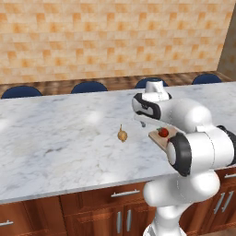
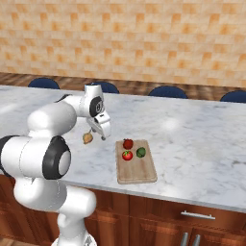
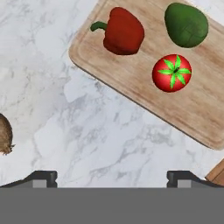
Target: Place the avocado, onion, tomato, and bell pepper on the cutting board.
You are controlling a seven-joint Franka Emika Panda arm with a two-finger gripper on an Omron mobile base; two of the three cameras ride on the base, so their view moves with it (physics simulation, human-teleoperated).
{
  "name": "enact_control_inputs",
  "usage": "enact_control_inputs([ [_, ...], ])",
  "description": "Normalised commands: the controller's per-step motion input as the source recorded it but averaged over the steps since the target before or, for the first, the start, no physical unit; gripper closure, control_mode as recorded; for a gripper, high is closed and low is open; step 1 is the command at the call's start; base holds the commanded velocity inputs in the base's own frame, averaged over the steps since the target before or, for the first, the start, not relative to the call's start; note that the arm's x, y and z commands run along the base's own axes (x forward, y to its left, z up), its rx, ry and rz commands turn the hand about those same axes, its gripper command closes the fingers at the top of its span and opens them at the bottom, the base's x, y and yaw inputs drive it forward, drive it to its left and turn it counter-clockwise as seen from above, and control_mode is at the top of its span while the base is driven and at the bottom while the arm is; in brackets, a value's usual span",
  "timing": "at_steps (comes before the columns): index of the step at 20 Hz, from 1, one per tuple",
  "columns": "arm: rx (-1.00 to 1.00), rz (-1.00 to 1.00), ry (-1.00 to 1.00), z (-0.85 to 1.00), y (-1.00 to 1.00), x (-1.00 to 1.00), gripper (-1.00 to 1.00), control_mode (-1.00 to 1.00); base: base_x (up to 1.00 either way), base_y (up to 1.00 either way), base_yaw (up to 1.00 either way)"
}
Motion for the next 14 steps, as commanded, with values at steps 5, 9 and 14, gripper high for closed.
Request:
enact_control_inputs([
  [5, 0.03, 0.21, 0.07, 0.0, 0.54, 0.0, -1.0, -1.0, 0.0, 0.0, 0.0],
  [9, 0.05, 0.27, 0.07, -0.03, 0.5, 0.16, -1.0, -1.0, 0.0, 0.0, 0.0],
  [14, 0.07, 0.27, 0.04, -0.12, 0.43, 0.37, -1.0, -1.0, 0.0, 0.0, 0.0],
])
